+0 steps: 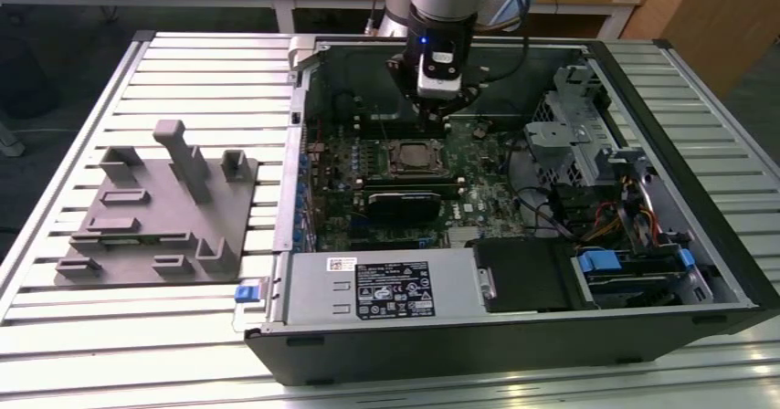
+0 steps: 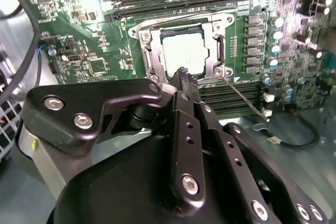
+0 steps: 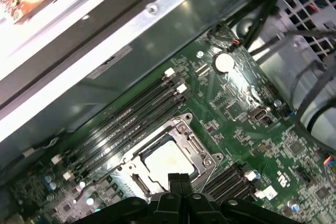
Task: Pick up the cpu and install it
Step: 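Install the first cpu locking lever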
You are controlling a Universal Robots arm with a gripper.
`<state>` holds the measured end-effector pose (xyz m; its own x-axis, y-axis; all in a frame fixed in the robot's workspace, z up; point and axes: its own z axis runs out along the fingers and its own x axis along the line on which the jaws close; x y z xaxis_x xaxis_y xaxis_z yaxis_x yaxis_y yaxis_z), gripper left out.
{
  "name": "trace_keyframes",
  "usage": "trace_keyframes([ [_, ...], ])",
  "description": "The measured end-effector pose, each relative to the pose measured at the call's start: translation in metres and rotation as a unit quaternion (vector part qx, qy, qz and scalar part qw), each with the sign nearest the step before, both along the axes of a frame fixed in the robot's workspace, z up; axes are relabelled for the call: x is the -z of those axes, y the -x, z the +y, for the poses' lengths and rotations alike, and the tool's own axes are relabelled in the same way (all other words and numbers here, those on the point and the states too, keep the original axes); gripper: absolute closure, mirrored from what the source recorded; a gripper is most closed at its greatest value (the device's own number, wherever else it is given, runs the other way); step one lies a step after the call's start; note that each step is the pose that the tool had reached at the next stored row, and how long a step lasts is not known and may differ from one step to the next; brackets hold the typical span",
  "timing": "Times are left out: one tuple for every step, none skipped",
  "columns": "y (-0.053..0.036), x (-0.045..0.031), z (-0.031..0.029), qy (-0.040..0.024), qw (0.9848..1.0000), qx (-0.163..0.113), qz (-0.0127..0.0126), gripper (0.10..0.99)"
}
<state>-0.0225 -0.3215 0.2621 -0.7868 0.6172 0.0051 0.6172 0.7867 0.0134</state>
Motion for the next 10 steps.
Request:
trace_keyframes([
  [0.0, 0.0, 0.0, 0.0, 1.0, -0.007, 0.0, 0.98],
  [0.0, 0.0, 0.0, 0.0, 0.9999, -0.014, 0.0, 0.98],
  [0.0, 0.0, 0.0, 0.0, 0.9998, -0.021, 0.0, 0.98],
  [0.0, 0.0, 0.0, 0.0, 0.9996, -0.028, 0.0, 0.98],
  [0.0, 0.0, 0.0, 0.0, 0.9994, -0.036, 0.0, 0.98],
  [0.0, 0.0, 0.0, 0.0, 0.9991, -0.043, 0.0, 0.98],
  [0.0, 0.0, 0.0, 0.0, 0.9987, -0.051, 0.0, 0.98],
  [0.0, 0.0, 0.0, 0.0, 0.9982, -0.06, 0.0, 0.98],
  [0.0, 0.0, 0.0, 0.0, 0.9976, -0.069, 0.0, 0.98],
  [0.0, 0.0, 0.0, 0.0001, 0.9969, -0.079, 0.0, 0.98],
])
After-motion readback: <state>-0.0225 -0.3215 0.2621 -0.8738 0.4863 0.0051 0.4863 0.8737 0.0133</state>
